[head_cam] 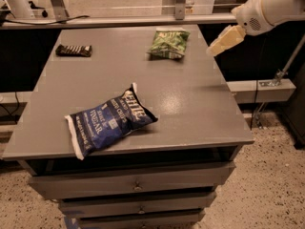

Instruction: Move green jalapeno chip bag near rxbar chocolate

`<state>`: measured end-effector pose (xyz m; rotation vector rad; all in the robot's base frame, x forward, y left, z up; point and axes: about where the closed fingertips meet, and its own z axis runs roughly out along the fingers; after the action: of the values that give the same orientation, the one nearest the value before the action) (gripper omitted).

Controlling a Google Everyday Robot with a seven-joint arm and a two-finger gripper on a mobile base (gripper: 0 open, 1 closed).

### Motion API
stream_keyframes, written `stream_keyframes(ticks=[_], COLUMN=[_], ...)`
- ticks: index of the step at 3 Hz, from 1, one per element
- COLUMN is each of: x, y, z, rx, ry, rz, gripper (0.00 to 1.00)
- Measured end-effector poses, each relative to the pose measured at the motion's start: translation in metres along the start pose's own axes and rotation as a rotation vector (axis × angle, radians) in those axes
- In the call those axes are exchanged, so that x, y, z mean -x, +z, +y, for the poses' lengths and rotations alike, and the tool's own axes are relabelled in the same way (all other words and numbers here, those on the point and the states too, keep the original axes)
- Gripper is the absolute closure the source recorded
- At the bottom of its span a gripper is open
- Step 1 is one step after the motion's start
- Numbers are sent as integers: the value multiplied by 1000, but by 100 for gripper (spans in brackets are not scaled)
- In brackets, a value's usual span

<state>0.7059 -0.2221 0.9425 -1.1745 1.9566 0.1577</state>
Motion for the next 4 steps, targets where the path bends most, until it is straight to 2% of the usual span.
stream_keyframes(ticks=[1,2,3,4], x=[15,42,50,44], y=[26,50,82,114], z=[-10,-1,23,42], rx=[20,34,62,82], ry=[102,143,153,159], rz=[-84,-144,-151,-137], gripper=[0,0,0,0])
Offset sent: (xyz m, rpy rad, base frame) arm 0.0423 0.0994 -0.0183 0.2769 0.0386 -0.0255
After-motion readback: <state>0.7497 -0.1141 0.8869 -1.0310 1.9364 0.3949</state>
